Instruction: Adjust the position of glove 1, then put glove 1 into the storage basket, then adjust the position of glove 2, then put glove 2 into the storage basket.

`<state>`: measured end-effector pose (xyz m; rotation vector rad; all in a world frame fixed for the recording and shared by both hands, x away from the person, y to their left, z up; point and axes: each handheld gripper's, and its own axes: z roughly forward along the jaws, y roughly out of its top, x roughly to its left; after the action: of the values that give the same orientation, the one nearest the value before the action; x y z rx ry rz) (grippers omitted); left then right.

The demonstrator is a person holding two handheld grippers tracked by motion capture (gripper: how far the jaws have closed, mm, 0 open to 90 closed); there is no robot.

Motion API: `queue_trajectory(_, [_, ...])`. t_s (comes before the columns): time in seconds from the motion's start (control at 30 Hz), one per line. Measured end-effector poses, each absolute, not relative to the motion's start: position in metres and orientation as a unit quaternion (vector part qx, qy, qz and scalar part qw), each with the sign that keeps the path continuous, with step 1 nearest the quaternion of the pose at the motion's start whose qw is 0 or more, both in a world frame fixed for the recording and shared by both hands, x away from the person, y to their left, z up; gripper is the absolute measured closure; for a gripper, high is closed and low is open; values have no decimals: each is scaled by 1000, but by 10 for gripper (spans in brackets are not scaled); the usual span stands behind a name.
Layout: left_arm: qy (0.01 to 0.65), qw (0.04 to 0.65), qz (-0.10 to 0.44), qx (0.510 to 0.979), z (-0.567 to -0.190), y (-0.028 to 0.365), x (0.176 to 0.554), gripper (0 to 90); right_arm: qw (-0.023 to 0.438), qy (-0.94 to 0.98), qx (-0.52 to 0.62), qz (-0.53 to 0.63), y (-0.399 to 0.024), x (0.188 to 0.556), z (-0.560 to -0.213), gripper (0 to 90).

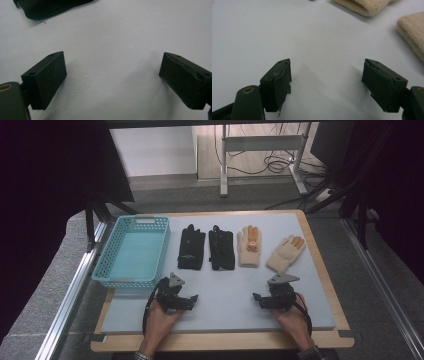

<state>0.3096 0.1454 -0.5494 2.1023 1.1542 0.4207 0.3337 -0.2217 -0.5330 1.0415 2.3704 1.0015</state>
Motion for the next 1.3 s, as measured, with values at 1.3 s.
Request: queue_trajectory(1.3, [445, 346, 162, 810, -550, 145, 310, 75, 176, 841, 367, 355, -222, 334, -532, 212])
